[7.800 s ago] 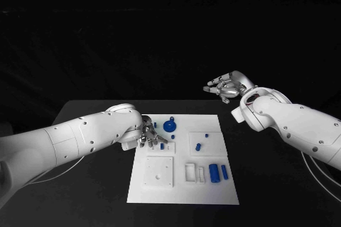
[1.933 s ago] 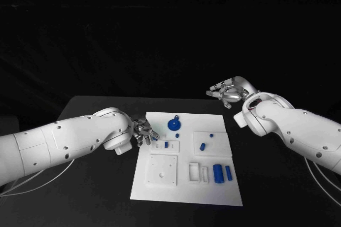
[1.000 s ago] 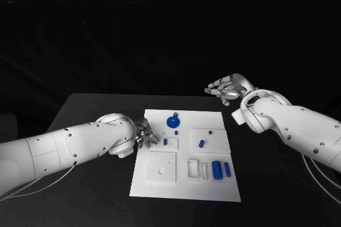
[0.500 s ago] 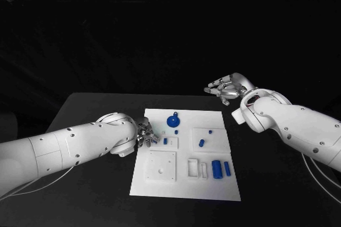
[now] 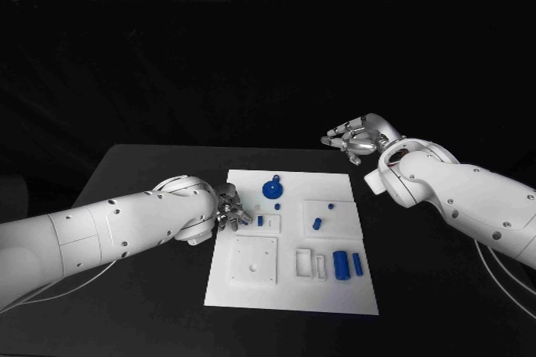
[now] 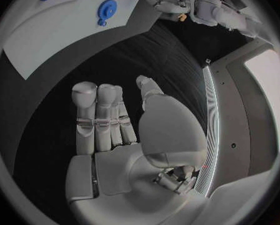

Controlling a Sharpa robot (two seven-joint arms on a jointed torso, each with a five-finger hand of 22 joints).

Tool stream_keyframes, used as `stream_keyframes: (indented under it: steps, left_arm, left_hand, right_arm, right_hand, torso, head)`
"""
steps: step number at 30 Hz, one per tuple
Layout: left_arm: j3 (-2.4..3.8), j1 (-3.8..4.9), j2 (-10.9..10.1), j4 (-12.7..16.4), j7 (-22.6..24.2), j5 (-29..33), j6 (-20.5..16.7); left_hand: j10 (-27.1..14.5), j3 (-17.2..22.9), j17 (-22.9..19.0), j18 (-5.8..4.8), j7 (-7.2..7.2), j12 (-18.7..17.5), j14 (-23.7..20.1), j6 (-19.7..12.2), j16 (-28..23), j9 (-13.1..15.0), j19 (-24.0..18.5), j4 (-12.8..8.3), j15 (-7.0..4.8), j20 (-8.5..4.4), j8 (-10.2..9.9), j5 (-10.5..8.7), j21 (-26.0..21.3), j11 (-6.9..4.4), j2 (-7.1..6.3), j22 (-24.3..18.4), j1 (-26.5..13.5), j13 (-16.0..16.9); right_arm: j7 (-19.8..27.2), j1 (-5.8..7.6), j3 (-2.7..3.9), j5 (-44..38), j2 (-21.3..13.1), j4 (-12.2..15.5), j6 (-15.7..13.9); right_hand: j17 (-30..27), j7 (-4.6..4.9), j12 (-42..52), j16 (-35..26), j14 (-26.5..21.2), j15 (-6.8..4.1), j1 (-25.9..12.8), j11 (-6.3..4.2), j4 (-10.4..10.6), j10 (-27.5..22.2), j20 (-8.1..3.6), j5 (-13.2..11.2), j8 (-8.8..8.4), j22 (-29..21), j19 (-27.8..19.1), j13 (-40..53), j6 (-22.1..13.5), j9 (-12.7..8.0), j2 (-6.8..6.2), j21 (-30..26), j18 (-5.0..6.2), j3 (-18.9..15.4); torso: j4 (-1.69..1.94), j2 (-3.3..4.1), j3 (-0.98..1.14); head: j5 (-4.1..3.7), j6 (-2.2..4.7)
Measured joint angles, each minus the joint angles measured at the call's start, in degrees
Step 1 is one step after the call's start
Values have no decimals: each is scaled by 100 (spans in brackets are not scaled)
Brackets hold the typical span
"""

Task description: Assemble the parts on the task board

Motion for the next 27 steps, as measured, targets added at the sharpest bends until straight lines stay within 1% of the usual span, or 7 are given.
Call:
stream_keyframes:
  steps: [9, 19, 27]
  left_arm:
    - [1, 0, 0, -1, -13, -5, 54]
    - [2, -1, 4, -24, -20, -15, 84]
    - [2, -3, 29, -63, -22, -25, 114]
  left_hand:
    - [0, 0, -1, 0, 2, 0, 0, 2, 0, 2, 0, 0, 0, 0, -8, -1, 0, 0, 0, 1, 0, 0]
    - [0, -15, 4, 0, 3, 0, 0, 3, 0, 2, 0, -16, 0, 0, -12, 0, 0, 0, 0, 0, 0, 0]
    - [0, -15, 3, 0, 12, -22, 0, 12, 0, 1, 0, -16, 0, 0, -14, 23, 0, 0, 0, 0, 1, 0]
  right_arm:
    - [-1, -1, -1, 0, 0, -2, 5]
    - [-1, -3, 1, 1, 7, -6, 9]
    - [-1, -6, 0, 1, 10, -9, 13]
  right_hand:
    - [0, 0, 0, 0, 0, 0, 0, 0, -24, 0, 0, 0, 0, -1, 0, 0, 0, 0, 0, 0, 0, 24]
    - [0, 0, 0, 0, 0, 0, 0, 0, -24, 0, 0, 0, 0, -1, 0, 0, 0, 0, 0, 0, 0, 24]
    - [0, 0, 0, 0, 0, 0, 0, 0, -24, 0, 0, 0, 0, -1, 0, 0, 0, 0, 0, 0, 0, 24]
  torso:
    - [4, -3, -8]
    - [-3, -3, -7]
    - [-3, -2, -4]
  head:
    - [4, -14]
    - [14, -9]
    - [7, -12]
